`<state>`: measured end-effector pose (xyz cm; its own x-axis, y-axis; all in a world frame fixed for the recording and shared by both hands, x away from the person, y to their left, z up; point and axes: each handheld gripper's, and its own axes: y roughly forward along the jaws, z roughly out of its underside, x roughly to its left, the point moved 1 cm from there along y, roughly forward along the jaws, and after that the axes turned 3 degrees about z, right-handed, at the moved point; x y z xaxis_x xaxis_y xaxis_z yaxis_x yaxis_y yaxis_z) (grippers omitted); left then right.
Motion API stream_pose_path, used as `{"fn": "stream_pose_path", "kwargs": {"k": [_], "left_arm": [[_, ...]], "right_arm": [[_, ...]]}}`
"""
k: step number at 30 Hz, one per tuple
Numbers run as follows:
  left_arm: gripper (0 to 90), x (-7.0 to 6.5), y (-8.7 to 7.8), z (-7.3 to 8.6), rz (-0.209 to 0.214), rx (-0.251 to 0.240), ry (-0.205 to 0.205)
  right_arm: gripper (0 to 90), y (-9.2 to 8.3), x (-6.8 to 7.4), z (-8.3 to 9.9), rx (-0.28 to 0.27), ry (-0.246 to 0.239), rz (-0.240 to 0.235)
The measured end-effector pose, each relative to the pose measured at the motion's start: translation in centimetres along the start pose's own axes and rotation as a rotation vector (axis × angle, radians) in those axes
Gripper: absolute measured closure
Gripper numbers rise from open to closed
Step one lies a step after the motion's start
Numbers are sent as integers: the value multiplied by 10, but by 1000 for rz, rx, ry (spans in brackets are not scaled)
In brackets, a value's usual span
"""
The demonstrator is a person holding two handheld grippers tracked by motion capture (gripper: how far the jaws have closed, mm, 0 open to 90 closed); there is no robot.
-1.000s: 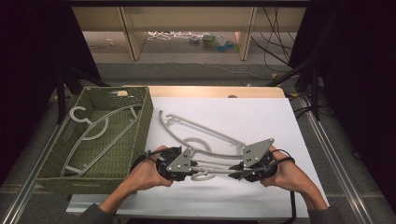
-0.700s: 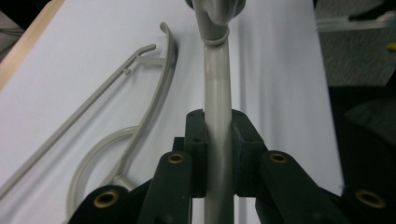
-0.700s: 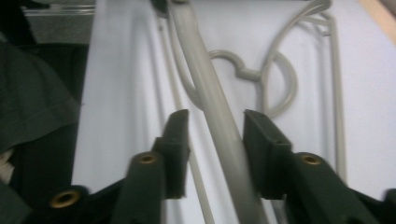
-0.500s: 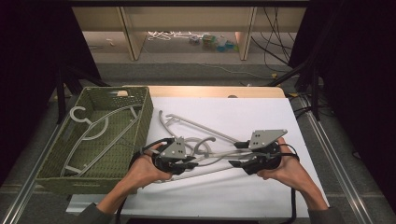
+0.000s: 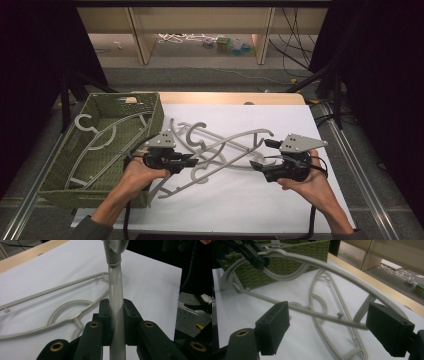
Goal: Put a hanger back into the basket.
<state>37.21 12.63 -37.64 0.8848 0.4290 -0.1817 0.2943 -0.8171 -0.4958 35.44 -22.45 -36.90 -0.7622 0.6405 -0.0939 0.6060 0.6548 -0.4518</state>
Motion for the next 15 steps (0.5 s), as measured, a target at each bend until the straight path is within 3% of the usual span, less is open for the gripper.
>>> {"fn": "stream_pose_path", "kwargs": {"k": [8, 9, 15], "left_arm": [[793, -2, -22, -12, 14, -88, -60], [793, -3, -25, -14, 17, -91, -64], [793, -7, -43, -28, 37, -109, -84]], "right_arm": [[176, -3, 9, 13, -17, 3, 16], [169, -1, 9, 15, -26, 7, 31], [171, 3, 9, 23, -3, 27, 15]]}}
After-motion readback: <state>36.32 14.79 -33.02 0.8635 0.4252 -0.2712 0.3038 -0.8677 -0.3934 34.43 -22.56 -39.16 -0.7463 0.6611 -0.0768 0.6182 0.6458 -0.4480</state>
